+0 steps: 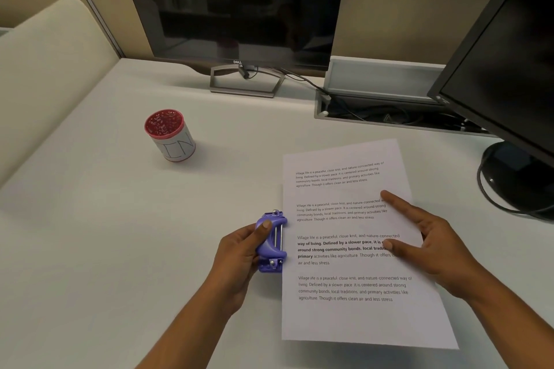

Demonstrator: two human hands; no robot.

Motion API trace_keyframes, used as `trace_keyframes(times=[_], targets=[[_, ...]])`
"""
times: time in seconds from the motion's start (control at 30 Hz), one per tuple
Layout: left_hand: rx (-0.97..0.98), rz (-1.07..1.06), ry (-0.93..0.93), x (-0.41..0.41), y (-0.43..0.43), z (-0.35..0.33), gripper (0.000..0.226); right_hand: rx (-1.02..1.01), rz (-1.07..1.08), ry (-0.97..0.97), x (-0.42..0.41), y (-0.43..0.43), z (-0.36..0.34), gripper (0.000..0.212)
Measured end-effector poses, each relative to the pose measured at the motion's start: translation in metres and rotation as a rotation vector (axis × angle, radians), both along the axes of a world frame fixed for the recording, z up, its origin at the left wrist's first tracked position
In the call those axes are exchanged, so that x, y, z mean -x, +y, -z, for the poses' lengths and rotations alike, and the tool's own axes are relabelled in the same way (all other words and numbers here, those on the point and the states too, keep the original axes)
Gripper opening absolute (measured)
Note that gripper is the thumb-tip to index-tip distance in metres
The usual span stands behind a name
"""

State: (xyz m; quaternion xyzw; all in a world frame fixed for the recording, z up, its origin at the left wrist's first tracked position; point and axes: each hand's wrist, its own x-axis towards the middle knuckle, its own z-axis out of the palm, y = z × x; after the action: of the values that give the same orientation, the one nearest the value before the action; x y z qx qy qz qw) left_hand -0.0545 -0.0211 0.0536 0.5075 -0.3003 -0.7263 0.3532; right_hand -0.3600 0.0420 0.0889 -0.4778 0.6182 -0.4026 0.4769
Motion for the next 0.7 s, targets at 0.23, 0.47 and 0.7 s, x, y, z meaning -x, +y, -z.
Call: trace_keyframes(times=[0.23,0.47,0.7], targets=[[0.003,0.008,-0.009,0.0003,0.0008,0.0050,0.033,-0.008,0.010,0.014,-0.0008,-0.0003,0.0001,0.075],[0.012,-0.018,-0.004,-0.0021,0.0041,0.0052,0.036,-0.014,0.006,0.046,-0.0021,-0.0012,0.0013,0.075],[0.012,-0.016,-0.026,-0.0029,0.0060,0.0046,0.041,-0.013,-0.014,0.075,-0.0050,-0.0005,0.0034,0.076]])
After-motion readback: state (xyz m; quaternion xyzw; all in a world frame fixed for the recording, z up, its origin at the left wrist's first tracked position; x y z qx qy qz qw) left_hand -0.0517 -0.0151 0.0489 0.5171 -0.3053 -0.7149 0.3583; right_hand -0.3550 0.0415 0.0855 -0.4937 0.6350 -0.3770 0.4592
